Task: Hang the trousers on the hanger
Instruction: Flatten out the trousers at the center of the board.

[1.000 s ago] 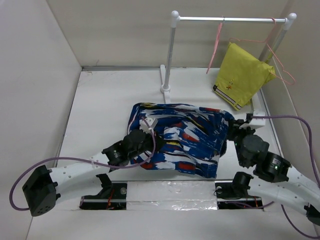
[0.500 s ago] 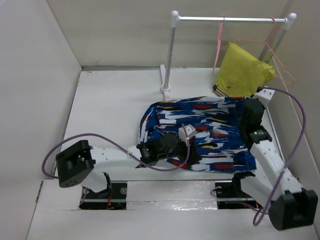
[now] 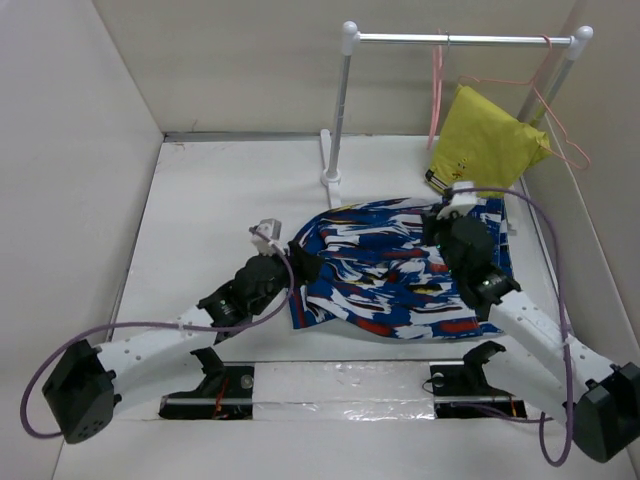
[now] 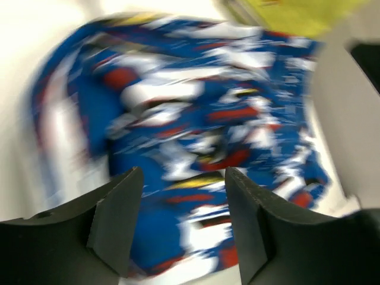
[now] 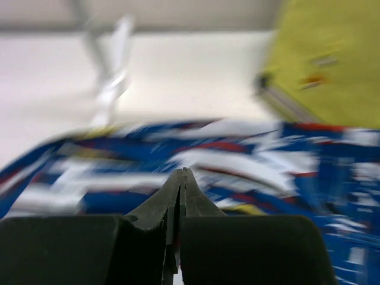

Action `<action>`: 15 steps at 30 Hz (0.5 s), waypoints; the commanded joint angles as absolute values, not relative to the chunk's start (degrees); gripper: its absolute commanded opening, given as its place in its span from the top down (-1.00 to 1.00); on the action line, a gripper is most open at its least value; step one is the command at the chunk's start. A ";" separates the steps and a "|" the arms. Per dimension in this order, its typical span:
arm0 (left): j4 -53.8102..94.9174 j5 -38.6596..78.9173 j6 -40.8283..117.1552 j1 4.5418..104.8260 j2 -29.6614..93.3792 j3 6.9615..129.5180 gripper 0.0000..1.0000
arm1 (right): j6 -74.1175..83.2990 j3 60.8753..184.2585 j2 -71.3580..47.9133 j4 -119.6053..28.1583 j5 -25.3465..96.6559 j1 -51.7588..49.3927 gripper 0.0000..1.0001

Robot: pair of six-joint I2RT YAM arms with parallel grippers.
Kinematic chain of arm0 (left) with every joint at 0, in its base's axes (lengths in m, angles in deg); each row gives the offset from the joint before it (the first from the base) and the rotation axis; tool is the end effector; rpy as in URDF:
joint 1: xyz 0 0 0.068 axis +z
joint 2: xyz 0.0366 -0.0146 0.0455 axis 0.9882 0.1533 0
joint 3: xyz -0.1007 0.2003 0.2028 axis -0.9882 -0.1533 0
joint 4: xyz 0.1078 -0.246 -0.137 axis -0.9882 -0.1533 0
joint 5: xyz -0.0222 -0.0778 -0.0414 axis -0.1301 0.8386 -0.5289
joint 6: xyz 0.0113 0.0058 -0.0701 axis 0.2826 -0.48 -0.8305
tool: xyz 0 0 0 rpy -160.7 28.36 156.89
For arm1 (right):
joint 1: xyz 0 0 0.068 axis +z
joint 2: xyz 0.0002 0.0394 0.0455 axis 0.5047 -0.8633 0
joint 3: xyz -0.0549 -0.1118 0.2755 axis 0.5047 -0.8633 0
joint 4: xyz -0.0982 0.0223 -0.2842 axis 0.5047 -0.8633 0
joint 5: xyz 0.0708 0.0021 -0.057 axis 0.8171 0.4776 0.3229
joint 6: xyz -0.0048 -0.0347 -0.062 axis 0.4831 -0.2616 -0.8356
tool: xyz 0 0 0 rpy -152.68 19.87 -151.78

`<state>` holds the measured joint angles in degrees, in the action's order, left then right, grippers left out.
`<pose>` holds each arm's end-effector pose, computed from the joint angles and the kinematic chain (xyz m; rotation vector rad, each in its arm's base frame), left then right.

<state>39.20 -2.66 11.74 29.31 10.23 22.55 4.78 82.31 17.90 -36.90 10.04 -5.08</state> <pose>0.1714 -0.1945 0.2576 0.0139 1.7757 -0.9522 0.2409 0.0935 0.3040 -0.0376 1.7030 0.1519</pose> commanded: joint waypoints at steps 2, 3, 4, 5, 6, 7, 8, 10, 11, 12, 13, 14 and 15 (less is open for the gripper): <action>24.62 -2.37 0.18 33.02 3.59 15.15 0.05 | 3.50 79.63 14.61 -33.53 18.60 7.18 1.00; 21.21 -2.37 -2.26 33.02 2.26 14.45 0.09 | 2.79 79.98 13.04 -33.35 19.83 9.31 1.00; 19.35 -1.94 -3.77 33.02 1.03 13.74 0.14 | 2.18 80.41 12.24 -34.05 19.67 11.33 1.00; 17.59 -1.67 -5.17 33.02 -1.42 13.04 0.14 | 1.74 80.85 11.62 -34.23 19.66 13.00 0.88; 15.40 -1.58 -6.58 33.02 -2.75 12.95 0.14 | 1.30 81.64 11.09 -34.32 20.10 15.80 0.77; 11.28 -1.41 -9.12 33.02 -3.72 12.95 0.14 | 0.86 82.00 10.13 -34.58 21.32 16.96 0.64; 9.33 -1.66 -10.10 33.02 -5.99 13.12 0.13 | 0.59 82.35 9.77 -34.58 22.03 17.85 0.35; 5.46 -1.84 -11.77 33.02 -7.85 12.95 0.06 | -0.37 82.96 9.07 -33.62 24.75 20.47 0.13; 4.75 -1.58 -12.22 33.02 -9.43 12.42 0.05 | -0.47 83.14 8.28 -33.35 25.20 21.45 -0.01; 4.30 -1.14 -12.48 33.02 -9.97 12.16 0.04 | -0.55 83.40 7.67 -33.09 25.55 22.24 -0.07; 4.65 0.77 -12.48 33.02 -10.15 11.72 0.04 | -0.55 84.02 6.96 -32.91 26.16 23.47 -0.11; 5.26 2.01 -11.70 33.02 -10.24 11.45 0.04 | -1.08 84.54 5.04 -32.91 27.30 23.48 -0.16; 6.05 3.07 -11.17 33.02 -9.89 11.19 0.04 | -1.43 85.07 4.07 -33.00 28.44 24.35 -0.19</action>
<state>8.01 -0.16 -9.59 32.93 -9.66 12.36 0.43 81.76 6.36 -36.70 24.24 22.64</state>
